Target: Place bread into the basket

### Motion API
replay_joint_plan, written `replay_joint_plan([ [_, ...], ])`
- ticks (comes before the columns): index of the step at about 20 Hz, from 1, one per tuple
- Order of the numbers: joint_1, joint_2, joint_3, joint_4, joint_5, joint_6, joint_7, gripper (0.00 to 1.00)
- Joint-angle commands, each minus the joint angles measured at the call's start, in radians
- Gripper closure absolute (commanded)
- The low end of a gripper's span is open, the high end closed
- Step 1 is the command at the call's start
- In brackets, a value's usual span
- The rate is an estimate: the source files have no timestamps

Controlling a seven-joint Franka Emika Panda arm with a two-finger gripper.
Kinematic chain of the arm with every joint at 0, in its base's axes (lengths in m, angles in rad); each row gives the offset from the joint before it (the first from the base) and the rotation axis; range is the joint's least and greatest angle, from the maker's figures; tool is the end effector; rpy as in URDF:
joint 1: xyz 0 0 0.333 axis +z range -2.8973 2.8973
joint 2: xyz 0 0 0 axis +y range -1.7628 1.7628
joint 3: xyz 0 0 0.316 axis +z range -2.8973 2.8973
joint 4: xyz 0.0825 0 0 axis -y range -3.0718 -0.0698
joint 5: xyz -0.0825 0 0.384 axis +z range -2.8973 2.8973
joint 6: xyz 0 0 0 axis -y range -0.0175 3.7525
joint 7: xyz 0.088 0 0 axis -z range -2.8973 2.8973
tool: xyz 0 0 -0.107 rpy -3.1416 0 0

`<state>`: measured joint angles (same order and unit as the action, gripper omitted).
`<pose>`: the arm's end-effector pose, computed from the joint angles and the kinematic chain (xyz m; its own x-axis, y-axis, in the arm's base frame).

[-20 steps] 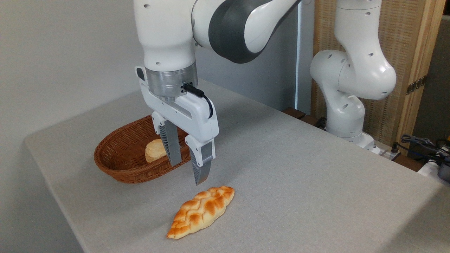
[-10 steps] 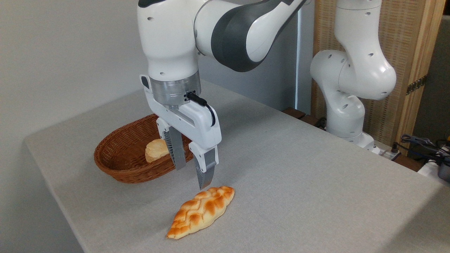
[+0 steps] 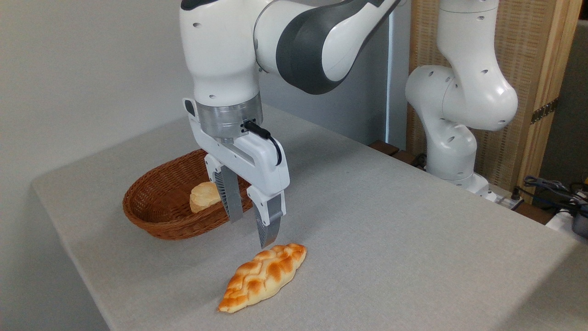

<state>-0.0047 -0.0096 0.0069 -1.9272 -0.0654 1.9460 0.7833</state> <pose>0.5597 -0.0032 0.4925 0.7253 -0.6855 0.0630 -0.6878 -0.7255 0.0241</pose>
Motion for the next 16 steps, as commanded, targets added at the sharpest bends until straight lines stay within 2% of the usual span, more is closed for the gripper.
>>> replay_joint_plan([
  [1,0.003,-0.01,0.002,-0.012,0.015,0.014,0.021,0.0],
  [12,0.008,-0.018,0.002,0.063,-0.002,-0.012,0.01,0.0],
  [16,0.008,-0.016,0.005,0.102,-0.028,-0.016,0.013,0.0],
])
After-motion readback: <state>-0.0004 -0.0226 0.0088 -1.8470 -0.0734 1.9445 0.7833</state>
